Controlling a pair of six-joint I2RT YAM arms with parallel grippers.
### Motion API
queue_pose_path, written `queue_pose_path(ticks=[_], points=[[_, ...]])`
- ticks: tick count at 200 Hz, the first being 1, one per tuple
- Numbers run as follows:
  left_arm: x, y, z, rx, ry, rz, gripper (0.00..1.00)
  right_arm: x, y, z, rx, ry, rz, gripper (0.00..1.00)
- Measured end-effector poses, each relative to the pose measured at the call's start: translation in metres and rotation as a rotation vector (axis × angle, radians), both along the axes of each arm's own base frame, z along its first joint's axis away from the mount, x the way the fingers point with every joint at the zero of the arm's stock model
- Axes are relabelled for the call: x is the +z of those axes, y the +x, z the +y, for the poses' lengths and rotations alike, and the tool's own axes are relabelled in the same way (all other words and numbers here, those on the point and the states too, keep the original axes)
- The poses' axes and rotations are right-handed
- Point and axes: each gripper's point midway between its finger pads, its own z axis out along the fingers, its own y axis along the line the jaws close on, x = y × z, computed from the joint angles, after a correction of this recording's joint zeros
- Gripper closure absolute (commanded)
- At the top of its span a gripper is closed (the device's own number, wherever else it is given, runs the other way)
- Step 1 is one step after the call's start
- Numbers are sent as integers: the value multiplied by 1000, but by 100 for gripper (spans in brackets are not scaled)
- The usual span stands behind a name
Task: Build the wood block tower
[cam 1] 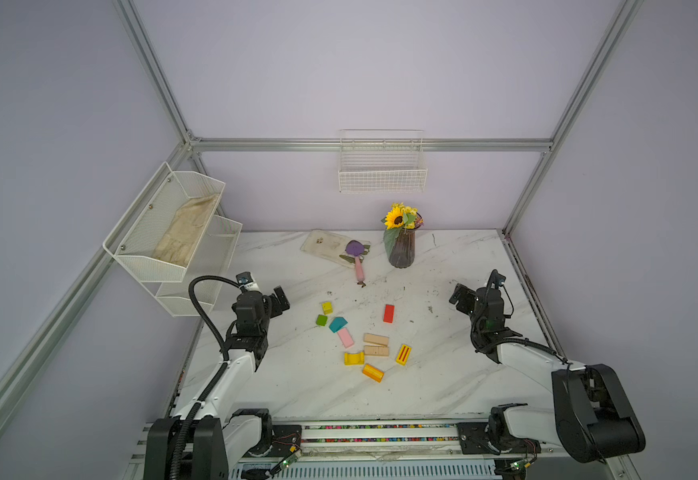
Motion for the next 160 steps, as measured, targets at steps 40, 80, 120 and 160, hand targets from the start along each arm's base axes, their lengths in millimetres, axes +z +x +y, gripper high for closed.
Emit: queue_pose_path(ticks=[40,80,120,160], points=[[21,-21,2,15,-25,-121,0,-15,-11,-3,-10,3,19,3],[21,-42,17,93,-76,-212,0,-13,-11,-8,-47,17,-1,3],[17,-48,33,193,-126,-227,0,-13,-20,-3,-23,62,-27,3],[8,-68,49,314,-197,-268,0,-8,-27,14,69,107,-38,3]])
